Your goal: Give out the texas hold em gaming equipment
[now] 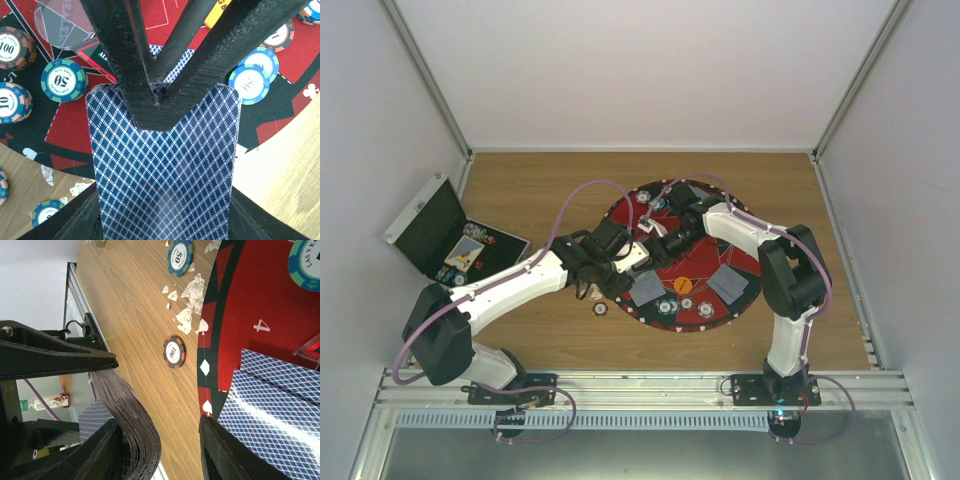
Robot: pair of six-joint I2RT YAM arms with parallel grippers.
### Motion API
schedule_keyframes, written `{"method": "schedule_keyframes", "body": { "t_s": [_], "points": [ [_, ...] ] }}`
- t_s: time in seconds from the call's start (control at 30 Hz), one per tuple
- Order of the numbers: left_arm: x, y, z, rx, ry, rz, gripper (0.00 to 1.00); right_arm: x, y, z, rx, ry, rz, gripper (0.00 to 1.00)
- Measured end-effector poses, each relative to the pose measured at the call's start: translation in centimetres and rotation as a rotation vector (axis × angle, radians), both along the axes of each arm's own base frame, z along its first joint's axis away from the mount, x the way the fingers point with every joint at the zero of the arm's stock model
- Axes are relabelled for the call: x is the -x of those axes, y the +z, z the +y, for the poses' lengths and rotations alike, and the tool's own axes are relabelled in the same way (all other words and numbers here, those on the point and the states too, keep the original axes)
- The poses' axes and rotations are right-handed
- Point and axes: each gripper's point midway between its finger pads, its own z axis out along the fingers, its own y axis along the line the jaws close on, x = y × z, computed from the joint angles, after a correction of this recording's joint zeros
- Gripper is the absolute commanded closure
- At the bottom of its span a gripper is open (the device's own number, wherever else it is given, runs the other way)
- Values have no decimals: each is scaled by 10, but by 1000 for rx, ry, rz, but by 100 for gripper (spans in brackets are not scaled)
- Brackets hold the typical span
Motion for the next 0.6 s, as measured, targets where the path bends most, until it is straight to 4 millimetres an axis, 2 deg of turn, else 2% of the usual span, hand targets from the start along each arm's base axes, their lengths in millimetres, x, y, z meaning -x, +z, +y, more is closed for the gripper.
{"method": "schedule_keyframes", "body": {
  "t_s": [0.33, 0.6],
  "points": [
    [0, 0, 0, 0, -1, 0, 46, -6, 1, -5, -2, -21, 0, 59],
    [0, 0, 0, 0, -1, 0, 46, -7, 5, -7, -15, -24, -1, 70]
  ]
}}
